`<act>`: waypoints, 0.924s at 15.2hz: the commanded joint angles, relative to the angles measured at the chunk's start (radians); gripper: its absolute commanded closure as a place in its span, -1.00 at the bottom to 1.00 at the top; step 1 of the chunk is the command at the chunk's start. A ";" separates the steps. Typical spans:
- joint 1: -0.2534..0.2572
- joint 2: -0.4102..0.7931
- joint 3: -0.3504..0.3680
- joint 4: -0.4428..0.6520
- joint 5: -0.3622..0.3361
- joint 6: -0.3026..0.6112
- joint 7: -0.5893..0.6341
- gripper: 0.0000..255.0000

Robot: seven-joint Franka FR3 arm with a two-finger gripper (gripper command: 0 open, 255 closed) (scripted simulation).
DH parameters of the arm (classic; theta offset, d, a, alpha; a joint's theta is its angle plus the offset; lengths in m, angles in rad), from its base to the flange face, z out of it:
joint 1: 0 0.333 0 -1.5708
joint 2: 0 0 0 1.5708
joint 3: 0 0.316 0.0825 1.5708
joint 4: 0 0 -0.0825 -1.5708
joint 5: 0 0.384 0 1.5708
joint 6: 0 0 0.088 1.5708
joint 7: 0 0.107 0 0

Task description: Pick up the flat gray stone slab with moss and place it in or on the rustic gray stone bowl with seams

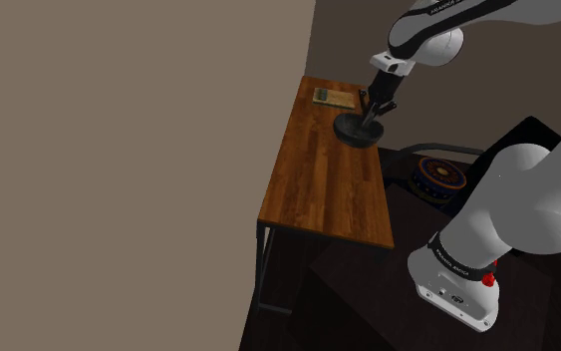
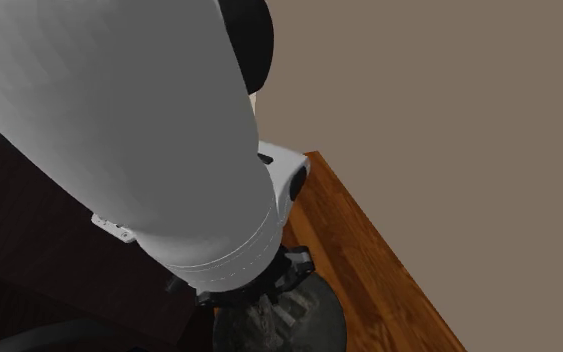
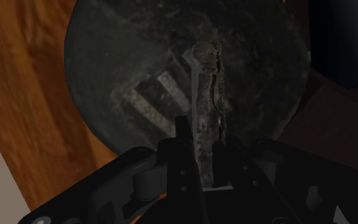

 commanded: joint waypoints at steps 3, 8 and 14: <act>-0.012 -0.037 0.019 0.027 -0.028 -0.057 0.030 1.00; -0.022 -0.076 0.040 0.066 -0.052 -0.127 0.059 1.00; 0.005 -0.017 0.030 0.156 -0.011 -0.167 0.047 1.00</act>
